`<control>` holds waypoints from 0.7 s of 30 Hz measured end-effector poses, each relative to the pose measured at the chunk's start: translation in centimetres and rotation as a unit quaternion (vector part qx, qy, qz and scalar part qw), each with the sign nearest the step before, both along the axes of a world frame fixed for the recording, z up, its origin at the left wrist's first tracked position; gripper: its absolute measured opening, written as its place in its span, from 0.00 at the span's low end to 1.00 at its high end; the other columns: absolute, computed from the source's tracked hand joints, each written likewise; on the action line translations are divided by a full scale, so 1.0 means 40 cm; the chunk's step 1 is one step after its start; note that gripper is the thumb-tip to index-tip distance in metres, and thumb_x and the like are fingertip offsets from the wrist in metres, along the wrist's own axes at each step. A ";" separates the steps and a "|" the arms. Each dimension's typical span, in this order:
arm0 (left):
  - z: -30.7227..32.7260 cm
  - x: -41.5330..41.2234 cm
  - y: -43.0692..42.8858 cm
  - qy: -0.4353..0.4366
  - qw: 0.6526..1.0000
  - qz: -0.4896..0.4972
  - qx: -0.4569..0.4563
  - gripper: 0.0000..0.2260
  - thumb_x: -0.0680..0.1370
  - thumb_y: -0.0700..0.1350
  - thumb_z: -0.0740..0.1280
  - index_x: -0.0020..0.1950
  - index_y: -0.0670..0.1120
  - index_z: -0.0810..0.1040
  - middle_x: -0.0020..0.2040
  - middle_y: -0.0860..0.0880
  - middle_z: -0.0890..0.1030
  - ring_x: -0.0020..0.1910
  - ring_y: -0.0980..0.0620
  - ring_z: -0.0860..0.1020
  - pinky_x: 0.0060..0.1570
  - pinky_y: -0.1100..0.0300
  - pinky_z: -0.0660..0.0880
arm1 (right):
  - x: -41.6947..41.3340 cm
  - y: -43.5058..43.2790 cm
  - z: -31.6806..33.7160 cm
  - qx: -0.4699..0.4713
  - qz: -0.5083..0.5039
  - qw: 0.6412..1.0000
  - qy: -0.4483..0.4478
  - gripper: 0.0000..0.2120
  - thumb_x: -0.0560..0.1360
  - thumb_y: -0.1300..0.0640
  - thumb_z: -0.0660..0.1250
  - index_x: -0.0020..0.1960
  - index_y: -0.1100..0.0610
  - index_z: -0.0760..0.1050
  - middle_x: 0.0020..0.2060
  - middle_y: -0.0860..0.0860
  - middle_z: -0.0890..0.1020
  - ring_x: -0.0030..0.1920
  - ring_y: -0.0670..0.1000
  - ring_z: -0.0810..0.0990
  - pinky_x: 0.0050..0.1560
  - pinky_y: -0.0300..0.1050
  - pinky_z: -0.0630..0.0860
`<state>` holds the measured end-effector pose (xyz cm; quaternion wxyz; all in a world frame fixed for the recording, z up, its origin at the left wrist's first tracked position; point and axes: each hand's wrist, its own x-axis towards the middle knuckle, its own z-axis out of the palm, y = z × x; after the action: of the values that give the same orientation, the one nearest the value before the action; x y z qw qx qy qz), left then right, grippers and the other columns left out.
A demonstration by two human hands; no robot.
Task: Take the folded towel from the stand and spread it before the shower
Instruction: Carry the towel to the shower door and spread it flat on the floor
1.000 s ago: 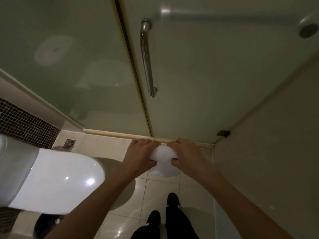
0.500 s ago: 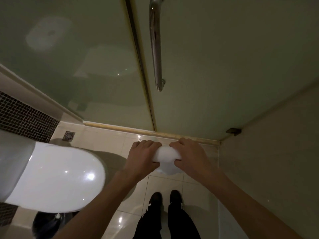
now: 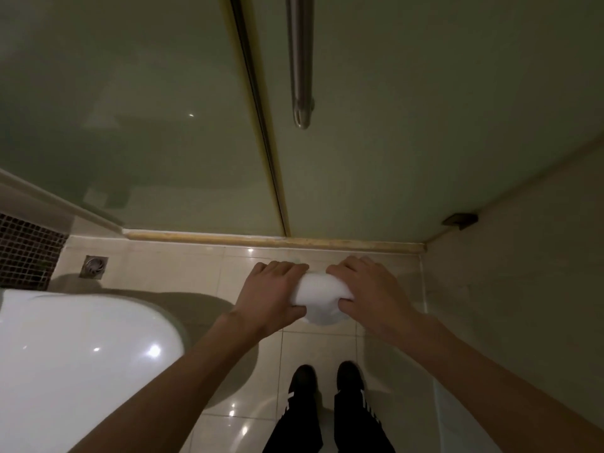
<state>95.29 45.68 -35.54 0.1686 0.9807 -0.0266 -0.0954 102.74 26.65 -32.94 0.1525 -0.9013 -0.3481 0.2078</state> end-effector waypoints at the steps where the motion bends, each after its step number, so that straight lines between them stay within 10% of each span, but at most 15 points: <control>1: -0.039 0.005 0.004 0.008 1.000 -0.005 0.001 0.30 0.64 0.54 0.70 0.66 0.49 0.73 0.59 0.48 0.80 0.54 0.45 0.77 0.53 0.53 0.68 | 0.006 0.001 -0.035 -0.003 0.006 1.000 0.001 0.24 0.70 0.56 0.66 0.66 0.52 0.71 0.58 0.51 0.76 0.56 0.53 0.71 0.51 0.46 0.65; 21: -0.881 0.208 -0.053 -0.065 0.996 -0.040 0.043 0.25 0.66 0.52 0.70 0.62 0.49 0.74 0.53 0.45 0.79 0.52 0.42 0.75 0.51 0.51 0.67 | 0.225 -0.081 -0.906 0.045 0.046 0.994 -0.088 0.25 0.69 0.55 0.71 0.65 0.52 0.73 0.52 0.57 0.77 0.52 0.59 0.73 0.51 0.51 0.71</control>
<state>103.62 43.57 -70.79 0.1200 0.9894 -0.0723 -0.0394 111.72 23.40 -69.19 0.1525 -0.8913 -0.4100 0.1188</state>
